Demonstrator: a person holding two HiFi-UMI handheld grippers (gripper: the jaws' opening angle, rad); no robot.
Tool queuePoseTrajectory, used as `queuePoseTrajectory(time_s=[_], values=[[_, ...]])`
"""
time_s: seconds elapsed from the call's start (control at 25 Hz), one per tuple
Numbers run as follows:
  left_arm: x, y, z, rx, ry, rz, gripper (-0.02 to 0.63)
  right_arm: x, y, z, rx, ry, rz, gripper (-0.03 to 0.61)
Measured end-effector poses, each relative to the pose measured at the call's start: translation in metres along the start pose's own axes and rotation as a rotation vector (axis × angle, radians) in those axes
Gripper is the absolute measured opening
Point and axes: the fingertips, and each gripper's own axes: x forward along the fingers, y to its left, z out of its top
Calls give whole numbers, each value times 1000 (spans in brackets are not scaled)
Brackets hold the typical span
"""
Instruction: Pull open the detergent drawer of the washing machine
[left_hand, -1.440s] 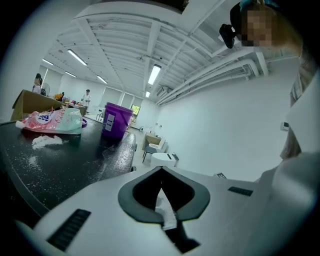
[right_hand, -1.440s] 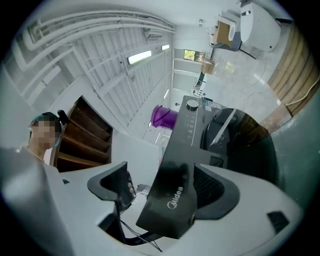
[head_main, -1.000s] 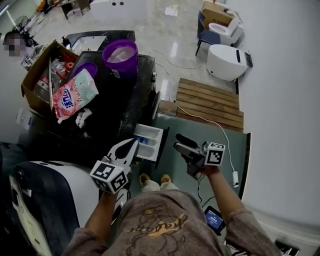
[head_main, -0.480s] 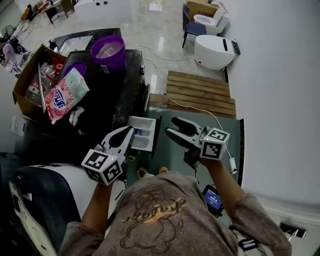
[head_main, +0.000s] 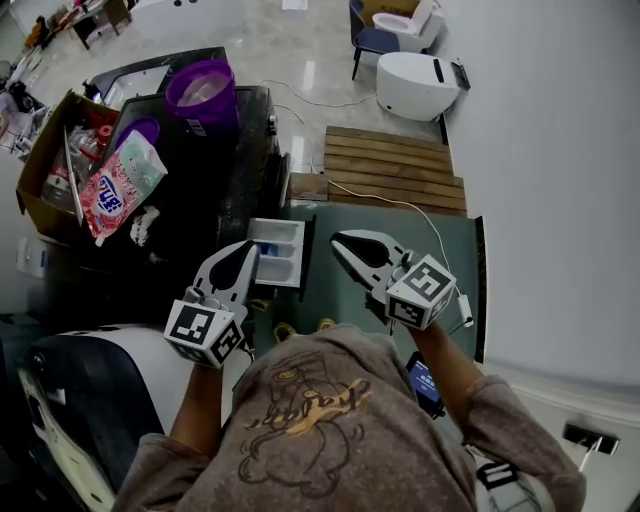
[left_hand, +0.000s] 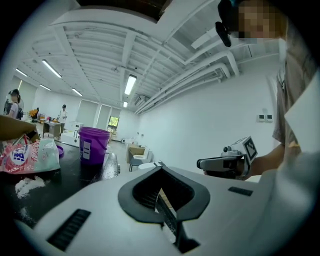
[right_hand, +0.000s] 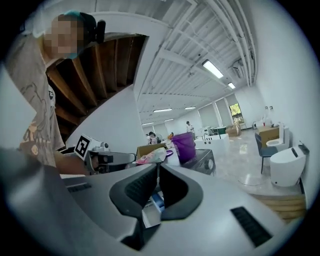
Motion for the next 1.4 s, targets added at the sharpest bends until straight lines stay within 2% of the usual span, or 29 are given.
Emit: queuePoseTrajectory(time_s=[0.32,0.48,0.88,1.4], values=[[6,11,-6,-1,-31,37,21,-14,-10,-2,-42,-58,-100,5],[5,10,-12,2,-27,45,21,-18,-13,-1,-65,-79,-113,3],[1,4,-22,0,-8,57,21,-15,-3,-1,-113,-78,-61,3],[1,-2,-18,-9,-5,61,21,-13,-1,4,-79,-82,-35,3]])
